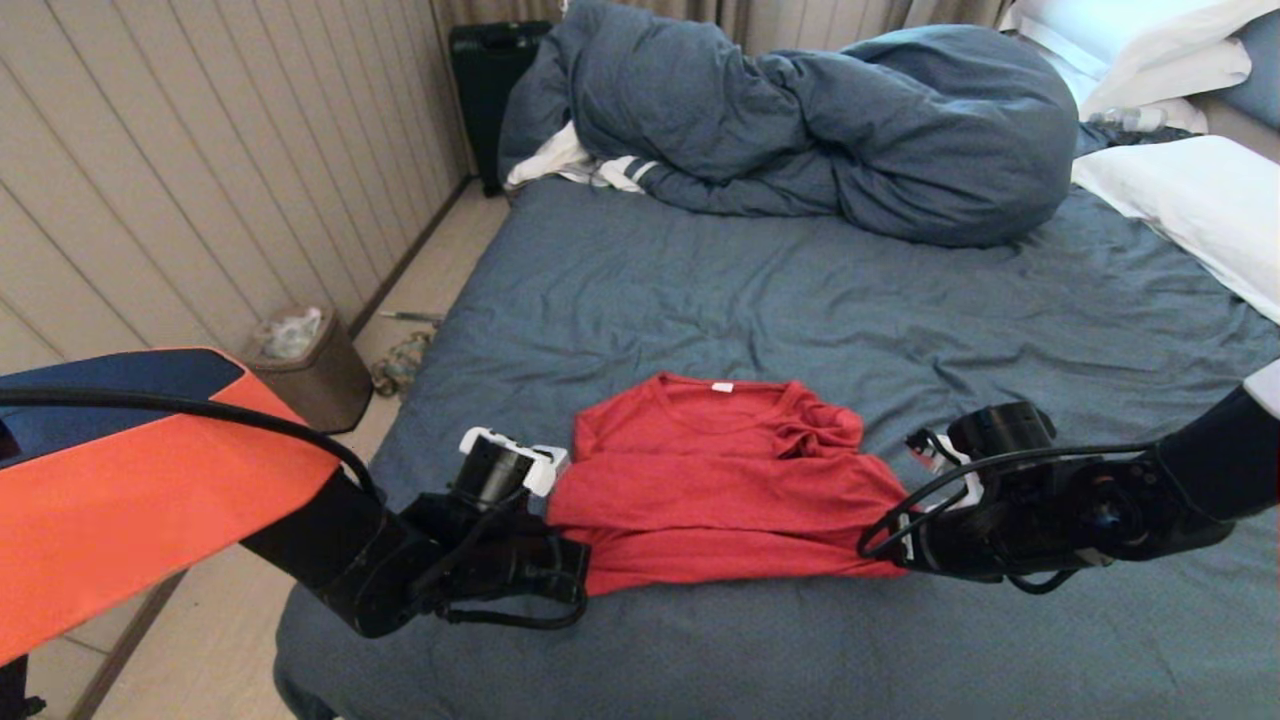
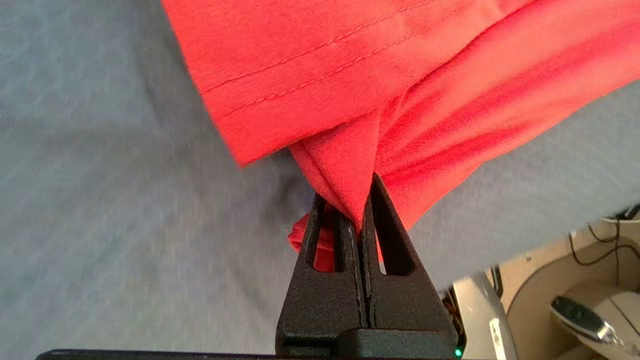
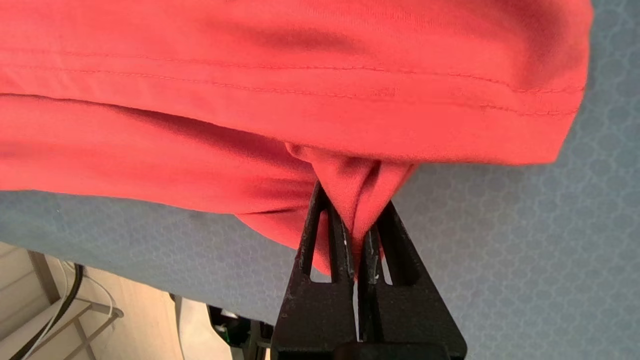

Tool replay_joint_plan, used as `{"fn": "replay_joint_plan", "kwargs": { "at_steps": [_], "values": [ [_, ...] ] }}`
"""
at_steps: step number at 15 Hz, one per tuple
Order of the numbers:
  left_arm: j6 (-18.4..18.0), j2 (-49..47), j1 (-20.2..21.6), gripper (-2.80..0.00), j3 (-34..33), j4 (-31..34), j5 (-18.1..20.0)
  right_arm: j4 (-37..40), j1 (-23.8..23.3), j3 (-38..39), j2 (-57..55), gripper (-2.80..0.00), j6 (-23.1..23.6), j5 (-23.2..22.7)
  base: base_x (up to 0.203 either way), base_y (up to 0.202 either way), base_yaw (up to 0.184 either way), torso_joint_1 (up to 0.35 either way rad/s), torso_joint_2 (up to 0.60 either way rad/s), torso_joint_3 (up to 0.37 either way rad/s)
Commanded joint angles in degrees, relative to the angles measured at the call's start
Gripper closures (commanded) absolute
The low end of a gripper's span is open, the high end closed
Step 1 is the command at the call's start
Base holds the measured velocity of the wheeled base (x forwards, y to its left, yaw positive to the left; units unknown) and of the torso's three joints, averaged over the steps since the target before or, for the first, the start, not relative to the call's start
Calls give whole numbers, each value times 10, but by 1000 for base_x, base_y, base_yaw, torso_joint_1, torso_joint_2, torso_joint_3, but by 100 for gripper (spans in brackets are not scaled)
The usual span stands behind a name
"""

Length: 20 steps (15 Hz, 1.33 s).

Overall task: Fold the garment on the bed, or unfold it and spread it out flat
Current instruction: Fold the red T-shirt

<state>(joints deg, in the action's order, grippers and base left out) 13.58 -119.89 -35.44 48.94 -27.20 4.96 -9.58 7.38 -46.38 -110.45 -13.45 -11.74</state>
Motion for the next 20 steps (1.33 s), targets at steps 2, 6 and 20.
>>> {"fn": "replay_joint_plan", "kwargs": {
  "at_steps": [2,6,20],
  "values": [
    [0,30,-4,0,-17,0,0,3,1,6,11,0,-1,0,0,0,0,0,0,0],
    [0,53,-27,0,-38,10,0,4,1,21,30,0,0,0,0,0,0,0,0,0],
    [4,60,-48,0,-92,3,1,-1,0,98,56,0,7,1,0,0,0,0,0,0]
  ]
}}
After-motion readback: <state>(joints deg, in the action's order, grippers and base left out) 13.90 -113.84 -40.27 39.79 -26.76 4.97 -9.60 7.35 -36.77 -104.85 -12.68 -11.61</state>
